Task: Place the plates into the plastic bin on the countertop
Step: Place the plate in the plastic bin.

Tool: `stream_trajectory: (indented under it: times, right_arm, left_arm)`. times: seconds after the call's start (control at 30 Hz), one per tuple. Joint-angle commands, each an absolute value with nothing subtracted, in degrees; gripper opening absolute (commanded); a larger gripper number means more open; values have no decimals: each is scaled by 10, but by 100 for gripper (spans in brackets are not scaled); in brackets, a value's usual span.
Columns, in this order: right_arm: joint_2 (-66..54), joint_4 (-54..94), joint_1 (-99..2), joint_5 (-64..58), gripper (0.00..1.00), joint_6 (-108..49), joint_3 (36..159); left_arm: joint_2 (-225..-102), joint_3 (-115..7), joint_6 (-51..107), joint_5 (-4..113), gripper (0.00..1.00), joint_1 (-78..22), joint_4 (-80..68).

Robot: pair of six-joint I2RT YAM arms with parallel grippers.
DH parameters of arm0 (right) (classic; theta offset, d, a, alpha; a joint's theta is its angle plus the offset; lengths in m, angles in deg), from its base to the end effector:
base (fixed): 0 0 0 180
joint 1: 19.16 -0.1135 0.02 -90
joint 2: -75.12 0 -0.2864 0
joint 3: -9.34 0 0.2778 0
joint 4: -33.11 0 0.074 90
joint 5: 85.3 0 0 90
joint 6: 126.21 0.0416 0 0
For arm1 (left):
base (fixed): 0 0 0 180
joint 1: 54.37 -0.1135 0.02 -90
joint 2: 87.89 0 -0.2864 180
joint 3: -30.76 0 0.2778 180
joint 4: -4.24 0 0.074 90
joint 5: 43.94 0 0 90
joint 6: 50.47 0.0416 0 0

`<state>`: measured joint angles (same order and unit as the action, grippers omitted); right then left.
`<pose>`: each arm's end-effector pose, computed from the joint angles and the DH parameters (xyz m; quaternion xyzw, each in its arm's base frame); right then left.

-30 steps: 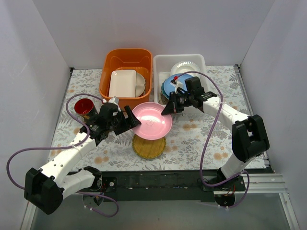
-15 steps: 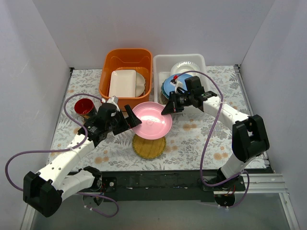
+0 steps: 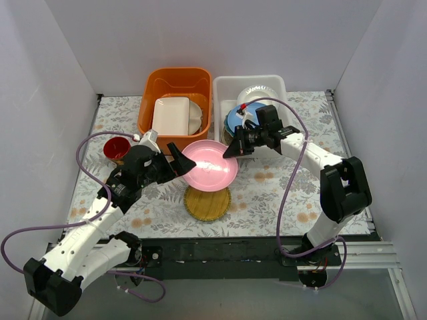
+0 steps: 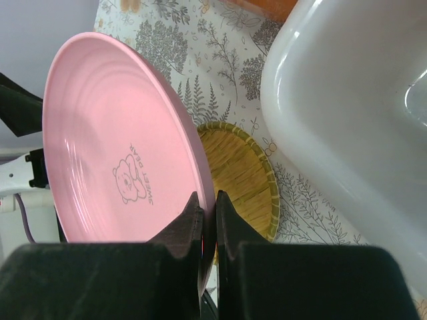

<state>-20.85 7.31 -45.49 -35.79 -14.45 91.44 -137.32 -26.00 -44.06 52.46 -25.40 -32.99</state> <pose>0.3472 0.2020 0.2643 -0.1809 0.8426 0.4486 0.2367 0.1808 -0.1054 0.3090 -0.3717 0.7807 -0.4427 0.2374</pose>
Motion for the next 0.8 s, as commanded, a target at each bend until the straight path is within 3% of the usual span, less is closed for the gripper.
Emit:
stream_trajectory:
  times: [0.0,0.77]
  right_arm:
    - [-211,110,-445,-371,1,-129,949]
    - [-242,79,-278,-338,1,-134,1048]
  left_arm:
    - [-1364,-250,-429,541,98,-255,-317]
    - [-1376,-233,-423,563,98,-255,-296]
